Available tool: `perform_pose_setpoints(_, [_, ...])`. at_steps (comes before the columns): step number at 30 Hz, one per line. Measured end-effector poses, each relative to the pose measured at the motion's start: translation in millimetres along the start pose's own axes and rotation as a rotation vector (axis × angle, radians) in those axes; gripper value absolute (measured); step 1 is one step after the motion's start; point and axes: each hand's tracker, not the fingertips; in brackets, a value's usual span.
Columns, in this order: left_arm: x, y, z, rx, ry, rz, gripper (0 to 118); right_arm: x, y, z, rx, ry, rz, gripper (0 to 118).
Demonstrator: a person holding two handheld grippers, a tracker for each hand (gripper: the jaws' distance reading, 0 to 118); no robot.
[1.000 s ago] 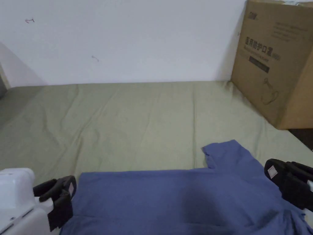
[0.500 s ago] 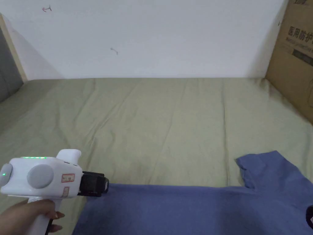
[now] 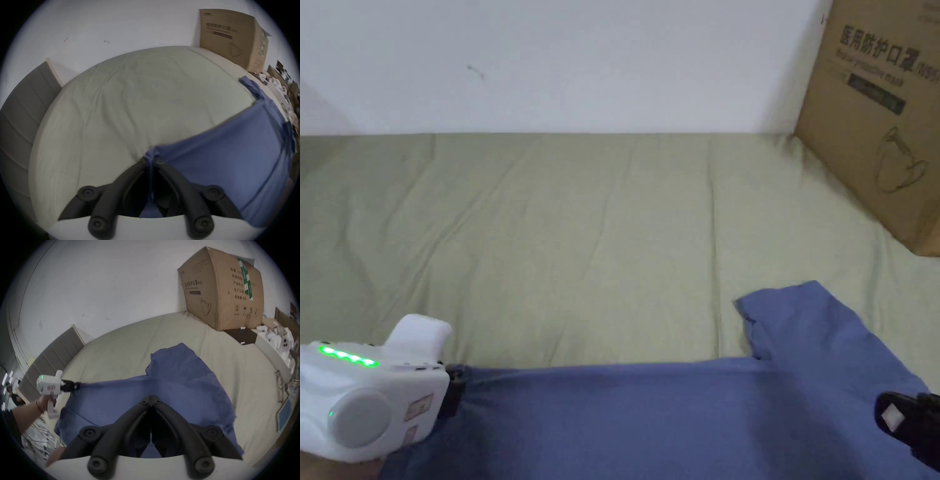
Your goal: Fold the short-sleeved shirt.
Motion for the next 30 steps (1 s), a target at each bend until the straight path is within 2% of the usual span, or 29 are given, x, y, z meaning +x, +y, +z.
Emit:
perform_pose_setpoints(2, [6.4, 4.0, 12.5, 0.028, 0.023, -0.003, 2, 14.0, 22.6, -25.5, -0.021, -0.017, 0.002, 0])
perform_pose_setpoints(5, [6.8, 17.4, 41.8, 0.162, 0.007, -0.003, 2, 44.0, 62.3, -70.1, -0.055, -0.073, -0.004, 0])
perform_pose_setpoints(6, [6.5, 22.3, 51.3, 0.185, -0.009, 0.004, 2, 57.1, 76.0, -88.4, -0.114, -0.078, -0.018, 4])
perform_pose_setpoints(7, [10.1, 25.6, 62.8, 0.187, -0.007, 0.013, 2, 68.3, 87.7, -105.1, -0.183, -0.074, -0.028, 30])
perform_pose_setpoints(9, [9.6, 30.1, 74.1, 0.183, -0.015, 0.03, 2, 90.0, 105.0, -141.5, -0.309, -0.177, -0.043, 117])
perform_pose_setpoints(10, [9.7, 29.8, 78.4, 0.189, -0.023, 0.034, 2, 98.5, 108.1, -156.1, -0.376, -0.213, -0.053, 116])
perform_pose_setpoints(11, [10.3, 31.8, 80.7, 0.19, -0.027, 0.031, 2, 109.3, 108.2, -159.1, -0.328, -0.255, -0.104, 116])
perform_pose_setpoints(12, [11.9, 31.8, 82.3, 0.19, -0.027, 0.024, 2, 115.5, 116.4, -176.0, -0.34, -0.261, -0.062, 116])
perform_pose_setpoints(14, [13.8, 30.4, 82.4, 0.181, -0.015, 0.004, 2, 121.9, 121.2, -193.5, -0.366, -0.334, -0.072, 116])
perform_pose_setpoints(15, [10.7, 27.9, 77.3, 0.179, -0.012, 0.007, 2, 121.6, 116.3, -197.8, -0.412, -0.335, -0.068, 116])
perform_pose_setpoints(16, [9.6, 26.2, 75.5, 0.174, -0.01, 0.014, 2, 117.2, 107.0, -197.8, -0.447, -0.318, -0.055, 116])
perform_pose_setpoints(18, [6.5, 22.0, 68.8, 0.146, -0.002, 0.034, 2, 105.0, 102.2, -201.9, -0.481, -0.363, 0.066, 114])
perform_pose_setpoints(19, [4.8, 19.7, 65.0, 0.134, 0.002, 0.039, 2, 99.9, 101.6, -199.8, -0.473, -0.356, 0.098, 113])
perform_pose_setpoints(20, [3.1, 17.2, 61.7, 0.125, 0.008, 0.045, 2, 97.6, 105.4, -196.3, -0.451, -0.355, 0.095, 109])
perform_pose_setpoints(21, [1.2, 15.1, 58.7, 0.113, 0.015, 0.049, 2, 92.8, 106.5, -190.7, -0.437, -0.348, 0.087, 96])
perform_pose_setpoints(22, [-0.6, 13.3, 56.3, 0.104, 0.019, 0.054, 2, 88.3, 107.2, -185.1, -0.411, -0.344, 0.093, 77])
perform_pose_setpoints(23, [-2.5, 10.8, 53.8, 0.097, 0.022, 0.062, 2, 84.0, 108.1, -179.4, -0.389, -0.326, 0.105, 49])
perform_pose_setpoints(24, [-4.8, 8.7, 52.3, 0.09, 0.024, 0.081, 2, 83.9, 110.0, -177.2, -0.392, -0.278, 0.097, 0])
perform_pose_setpoints(25, [-6.8, 7.0, 51.4, 0.086, 0.022, 0.103, 2, 80.5, 108.4, -175.0, -0.386, -0.242, 0.076, 0])
perform_pose_setpoints(27, [-10.8, 3.9, 52.7, 0.09, 0.011, 0.172, 2, 73.9, 108.3, -165.0, -0.34, -0.282, 0.1, 0])
perform_pose_setpoints(30, [-20.4, 13.3, 57.3, 0.126, -0.001, 0.238, 2, 72.3, 121.8, -145.6, -0.212, -0.306, 0.072, 0])
